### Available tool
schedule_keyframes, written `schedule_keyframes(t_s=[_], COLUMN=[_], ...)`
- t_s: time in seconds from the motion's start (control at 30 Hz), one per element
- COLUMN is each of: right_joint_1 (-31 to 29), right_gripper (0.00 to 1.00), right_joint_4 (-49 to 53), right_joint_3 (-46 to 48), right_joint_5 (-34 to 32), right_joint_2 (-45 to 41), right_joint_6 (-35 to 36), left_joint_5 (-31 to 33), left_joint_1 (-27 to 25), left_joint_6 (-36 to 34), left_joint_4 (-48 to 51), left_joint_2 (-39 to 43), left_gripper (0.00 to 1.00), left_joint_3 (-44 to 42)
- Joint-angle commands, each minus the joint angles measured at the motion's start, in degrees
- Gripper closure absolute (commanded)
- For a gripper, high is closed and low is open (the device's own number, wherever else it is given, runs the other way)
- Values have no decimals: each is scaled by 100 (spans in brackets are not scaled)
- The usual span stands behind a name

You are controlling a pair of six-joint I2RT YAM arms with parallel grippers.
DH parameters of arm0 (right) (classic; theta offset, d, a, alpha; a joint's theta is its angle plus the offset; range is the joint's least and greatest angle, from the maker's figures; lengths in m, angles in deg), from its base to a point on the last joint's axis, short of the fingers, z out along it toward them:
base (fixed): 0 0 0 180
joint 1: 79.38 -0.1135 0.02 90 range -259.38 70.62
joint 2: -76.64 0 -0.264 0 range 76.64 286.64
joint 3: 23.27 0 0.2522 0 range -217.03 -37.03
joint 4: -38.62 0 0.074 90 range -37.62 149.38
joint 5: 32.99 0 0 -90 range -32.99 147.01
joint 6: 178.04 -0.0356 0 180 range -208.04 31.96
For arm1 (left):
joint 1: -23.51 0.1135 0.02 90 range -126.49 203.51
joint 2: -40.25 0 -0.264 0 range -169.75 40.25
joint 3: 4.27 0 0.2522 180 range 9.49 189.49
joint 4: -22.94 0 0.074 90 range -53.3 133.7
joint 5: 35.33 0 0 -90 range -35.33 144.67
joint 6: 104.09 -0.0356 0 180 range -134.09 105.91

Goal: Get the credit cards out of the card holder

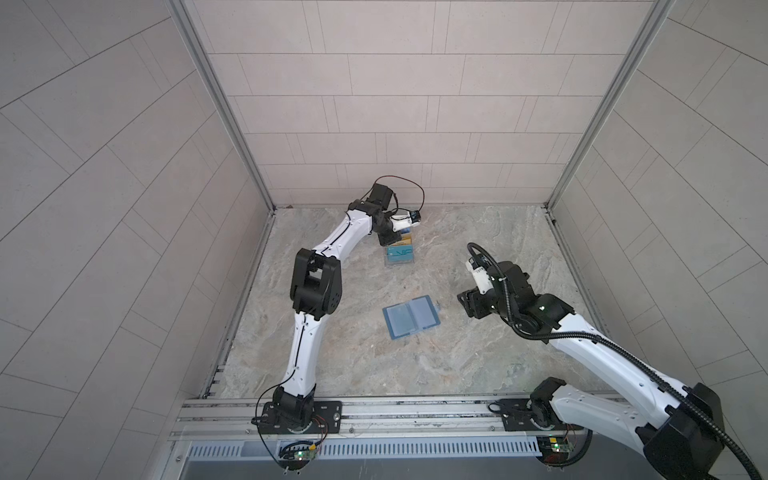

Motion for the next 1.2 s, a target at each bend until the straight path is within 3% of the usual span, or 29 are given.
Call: schedule_keyframes(t_s=[0.0, 0.33, 0.53, 1.17], right_joint_1=[8, 3, 8, 5], right_gripper=[32, 32, 32, 32], right_joint_4=[-38, 13, 37, 100], right_joint_3=[67, 63, 29, -15], right_joint_5=[-113, -167, -159, -159], right_joint_2=[-161, -257, -249, -221], right_joint_6=[-79, -37, -36, 0], left_joint_5=[51, 266, 464, 777], left_joint_1=[-32, -32, -32, -41], left_joint_6=[-71, -88, -54, -24], left_joint_4=[1, 5, -57, -191], left_joint_2=[-154, -305, -341, -319], left_gripper=[100, 100, 92, 85], left_joint_3=[236, 234, 179, 29])
